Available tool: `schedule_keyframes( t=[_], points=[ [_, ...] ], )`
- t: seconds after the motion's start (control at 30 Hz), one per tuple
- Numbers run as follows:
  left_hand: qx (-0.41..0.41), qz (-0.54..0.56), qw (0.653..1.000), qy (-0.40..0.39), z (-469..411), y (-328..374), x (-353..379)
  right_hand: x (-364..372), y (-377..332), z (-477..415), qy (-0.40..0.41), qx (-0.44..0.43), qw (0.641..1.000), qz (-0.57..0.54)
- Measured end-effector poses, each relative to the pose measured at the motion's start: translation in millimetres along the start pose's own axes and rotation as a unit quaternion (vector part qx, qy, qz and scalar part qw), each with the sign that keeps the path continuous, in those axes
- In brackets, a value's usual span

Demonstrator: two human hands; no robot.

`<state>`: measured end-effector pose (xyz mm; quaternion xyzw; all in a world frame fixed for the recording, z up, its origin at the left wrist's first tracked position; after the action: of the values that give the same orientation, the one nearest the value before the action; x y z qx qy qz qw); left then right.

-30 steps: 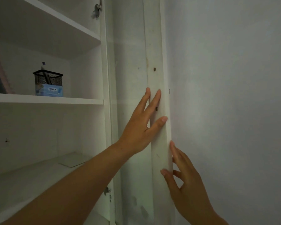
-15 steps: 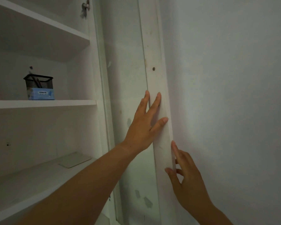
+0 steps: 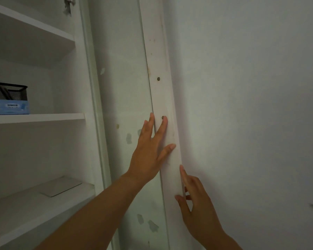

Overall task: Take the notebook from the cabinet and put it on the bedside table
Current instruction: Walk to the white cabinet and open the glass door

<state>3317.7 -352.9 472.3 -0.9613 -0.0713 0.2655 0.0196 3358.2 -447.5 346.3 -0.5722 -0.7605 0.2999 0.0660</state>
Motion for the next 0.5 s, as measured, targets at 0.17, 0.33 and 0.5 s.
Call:
schedule_keyframes(
  t=[0.17,0.33,0.5],
  points=[
    [0.003,-0.002,1.000,0.010,1.1,-1.3,-0.2,2.4,5.3,0.0,0.005,-0.002,1.000,0.003],
    [-0.003,-0.011,1.000,0.012,2.7,-4.5,2.8,2.6,2.9,0.1,0.000,0.006,1.000,0.001],
    [0.011,-0.002,1.000,0.004,2.0,-7.3,2.5,0.6,0.4,-0.3,-0.008,0.017,1.000,0.000]
  ],
)
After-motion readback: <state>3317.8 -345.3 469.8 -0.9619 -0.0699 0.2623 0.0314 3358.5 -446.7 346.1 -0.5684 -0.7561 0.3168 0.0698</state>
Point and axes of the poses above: each hand's wrist, its own z-axis away from the middle knuckle, its own x-axis out of the palm, y = z × x, the point moved 10 cm from there along -z, towards the middle knuckle, and after that the axes turned 13 degrees about -z, right-handed, at the moved point
